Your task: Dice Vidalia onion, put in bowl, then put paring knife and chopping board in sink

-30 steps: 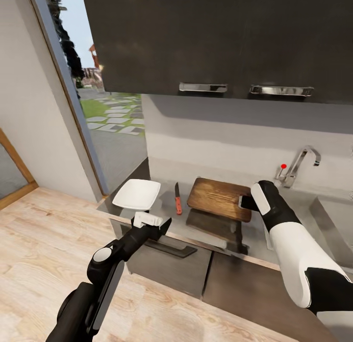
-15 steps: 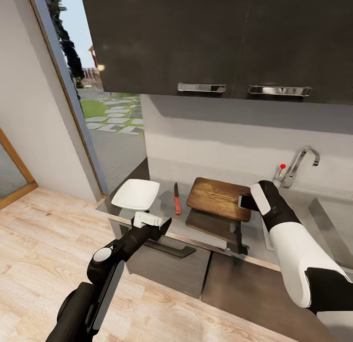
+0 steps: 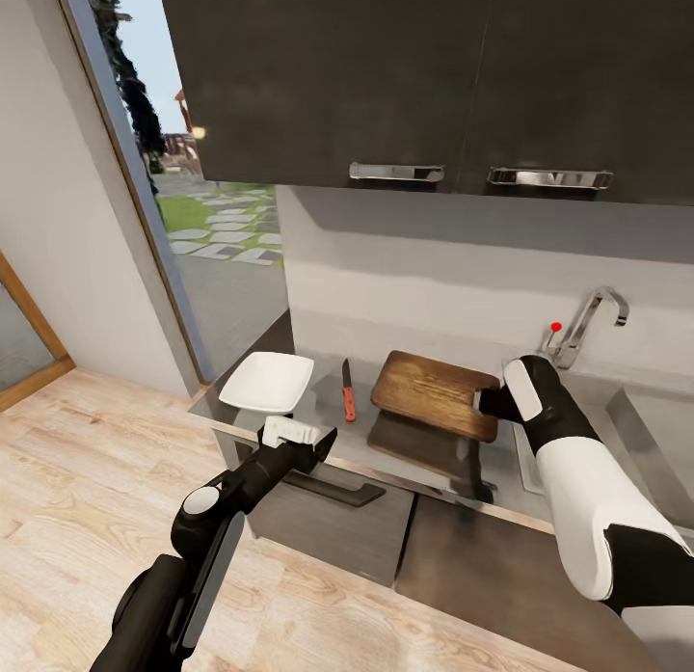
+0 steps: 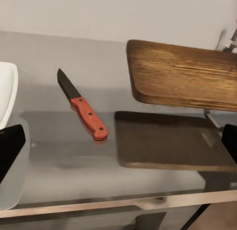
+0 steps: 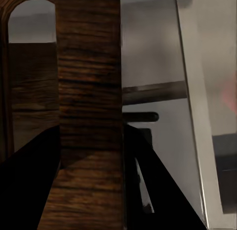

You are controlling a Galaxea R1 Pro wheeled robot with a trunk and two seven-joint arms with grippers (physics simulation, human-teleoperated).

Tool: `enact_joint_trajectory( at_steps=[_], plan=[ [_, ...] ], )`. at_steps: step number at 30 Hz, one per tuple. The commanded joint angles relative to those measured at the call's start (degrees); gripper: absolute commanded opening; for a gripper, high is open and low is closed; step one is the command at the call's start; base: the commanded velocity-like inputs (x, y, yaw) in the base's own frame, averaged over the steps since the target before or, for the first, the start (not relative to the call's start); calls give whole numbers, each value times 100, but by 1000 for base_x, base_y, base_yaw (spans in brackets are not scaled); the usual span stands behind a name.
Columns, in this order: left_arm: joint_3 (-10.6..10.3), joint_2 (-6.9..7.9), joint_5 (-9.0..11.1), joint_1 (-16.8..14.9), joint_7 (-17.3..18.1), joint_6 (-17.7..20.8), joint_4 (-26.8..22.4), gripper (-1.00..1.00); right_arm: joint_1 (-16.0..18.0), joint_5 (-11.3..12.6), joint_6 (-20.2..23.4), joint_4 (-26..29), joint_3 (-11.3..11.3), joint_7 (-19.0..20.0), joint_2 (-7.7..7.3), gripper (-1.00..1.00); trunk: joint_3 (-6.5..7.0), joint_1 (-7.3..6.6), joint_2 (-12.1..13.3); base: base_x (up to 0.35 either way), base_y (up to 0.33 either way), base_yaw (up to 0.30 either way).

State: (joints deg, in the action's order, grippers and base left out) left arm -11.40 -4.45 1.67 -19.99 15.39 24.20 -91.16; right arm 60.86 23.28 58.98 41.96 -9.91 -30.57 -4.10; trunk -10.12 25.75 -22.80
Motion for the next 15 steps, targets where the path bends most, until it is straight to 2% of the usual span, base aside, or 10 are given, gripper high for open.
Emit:
enact_joint_trajectory(
  at_steps=[1, 15],
  plan=[
    [6, -3, 17, -5, 16, 41, -7, 100, 5, 63, 14, 5, -18, -55, -1, -100, -12, 4, -12, 0, 0, 0],
    [-2, -3, 17, -5, 16, 41, 2, 100, 5, 63, 17, 5, -55, -55, -131, -100, -12, 4, -12, 0, 0, 0]
  ],
)
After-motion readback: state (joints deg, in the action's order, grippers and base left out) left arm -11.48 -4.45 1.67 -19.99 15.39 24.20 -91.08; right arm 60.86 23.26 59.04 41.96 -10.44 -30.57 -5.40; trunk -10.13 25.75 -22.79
